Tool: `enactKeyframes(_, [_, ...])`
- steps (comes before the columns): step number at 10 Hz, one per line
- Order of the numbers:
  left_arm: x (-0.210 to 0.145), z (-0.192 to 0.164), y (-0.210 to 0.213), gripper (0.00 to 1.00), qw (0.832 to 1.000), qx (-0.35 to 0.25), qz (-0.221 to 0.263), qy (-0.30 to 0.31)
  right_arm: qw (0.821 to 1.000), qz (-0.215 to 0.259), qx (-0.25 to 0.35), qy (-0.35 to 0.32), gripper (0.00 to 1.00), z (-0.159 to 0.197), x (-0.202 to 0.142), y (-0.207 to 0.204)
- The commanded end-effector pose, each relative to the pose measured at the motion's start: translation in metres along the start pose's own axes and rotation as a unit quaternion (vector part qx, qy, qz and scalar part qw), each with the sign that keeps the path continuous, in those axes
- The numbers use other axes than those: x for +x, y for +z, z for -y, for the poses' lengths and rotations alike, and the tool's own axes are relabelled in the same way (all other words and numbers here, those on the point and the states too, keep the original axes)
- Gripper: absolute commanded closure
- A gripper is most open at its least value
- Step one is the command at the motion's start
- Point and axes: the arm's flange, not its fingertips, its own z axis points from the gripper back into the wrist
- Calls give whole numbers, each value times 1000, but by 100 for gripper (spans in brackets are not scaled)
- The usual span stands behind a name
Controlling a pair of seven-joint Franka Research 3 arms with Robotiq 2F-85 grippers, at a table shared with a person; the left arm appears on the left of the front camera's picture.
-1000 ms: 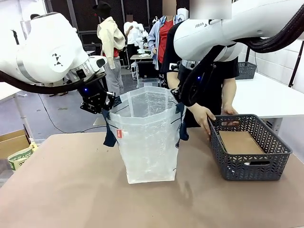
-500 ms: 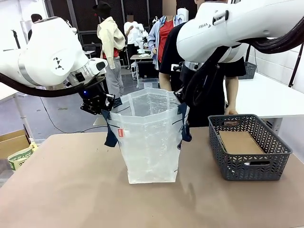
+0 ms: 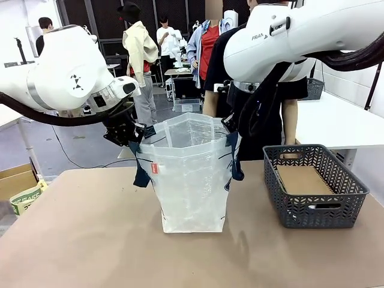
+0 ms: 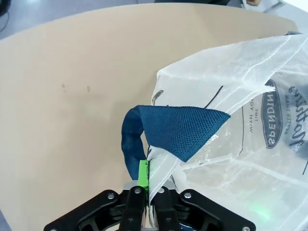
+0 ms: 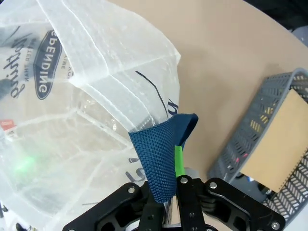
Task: Transfer purchased items from the store into the shopping bag.
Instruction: Open the Reusable shopping bag in the center of the table, then move the Reusable shopping bag to the right side of the table.
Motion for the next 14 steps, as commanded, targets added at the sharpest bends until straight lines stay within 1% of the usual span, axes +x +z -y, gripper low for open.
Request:
enactKeyframes(1, [-1, 0, 5, 100, 1000, 0, 7, 15, 1000, 1, 0, -4, 100, 0, 1, 1])
enactKeyframes(14, [-1, 0, 5, 100, 1000, 0, 7, 15, 1000, 1, 0, -4, 100, 0, 1, 1])
